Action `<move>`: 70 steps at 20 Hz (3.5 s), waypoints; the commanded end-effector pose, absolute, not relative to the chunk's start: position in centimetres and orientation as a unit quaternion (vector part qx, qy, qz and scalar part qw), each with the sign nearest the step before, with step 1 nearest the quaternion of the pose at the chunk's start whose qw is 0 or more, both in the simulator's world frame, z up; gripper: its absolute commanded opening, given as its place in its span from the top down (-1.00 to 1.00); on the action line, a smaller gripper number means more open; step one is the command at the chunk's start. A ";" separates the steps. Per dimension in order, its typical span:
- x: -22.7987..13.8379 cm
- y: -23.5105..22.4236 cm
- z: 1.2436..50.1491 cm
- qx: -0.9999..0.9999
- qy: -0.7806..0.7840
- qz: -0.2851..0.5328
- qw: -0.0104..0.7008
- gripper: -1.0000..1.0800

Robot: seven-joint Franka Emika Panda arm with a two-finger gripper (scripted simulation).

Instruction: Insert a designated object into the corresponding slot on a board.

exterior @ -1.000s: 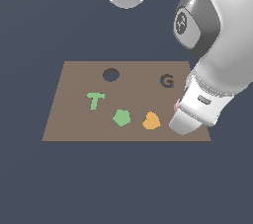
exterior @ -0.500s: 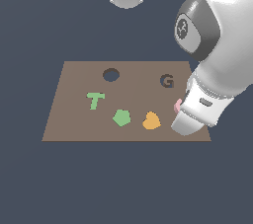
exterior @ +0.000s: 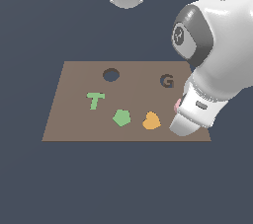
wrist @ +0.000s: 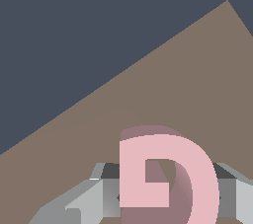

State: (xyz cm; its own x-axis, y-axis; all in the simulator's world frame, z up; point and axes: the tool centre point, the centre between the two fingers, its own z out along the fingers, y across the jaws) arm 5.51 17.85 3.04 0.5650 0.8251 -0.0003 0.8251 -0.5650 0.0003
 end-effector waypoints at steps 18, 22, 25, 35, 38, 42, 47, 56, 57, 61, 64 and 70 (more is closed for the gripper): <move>4.8 17.0 3.1 0.906 0.423 0.000 0.000 1.00; 4.1 16.4 3.2 0.923 0.384 0.000 0.000 1.00; 3.4 15.8 3.3 0.938 0.347 0.000 0.000 1.00; -0.3 14.1 3.6 0.985 0.174 0.000 0.000 1.00; -1.6 13.9 3.7 0.993 0.119 0.000 0.000 1.00; -3.0 13.8 3.8 0.998 0.057 0.000 0.000 1.00; -4.4 14.0 3.9 1.000 -0.003 0.000 0.000 1.00; -5.8 14.4 4.0 0.998 -0.065 0.000 0.000 1.00; -5.8 14.4 4.0 0.998 -0.068 0.000 0.000 1.00; -6.0 14.5 4.0 0.997 -0.075 0.000 0.000 1.00; -5.9 14.5 4.0 0.997 -0.072 0.000 0.000 1.00; -5.9 14.5 3.9 0.998 -0.070 -0.001 0.000 1.00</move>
State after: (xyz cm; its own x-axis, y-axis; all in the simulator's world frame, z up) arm -5.87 14.48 3.96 0.9901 -0.1405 -0.0008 -0.1405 -0.9901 0.0007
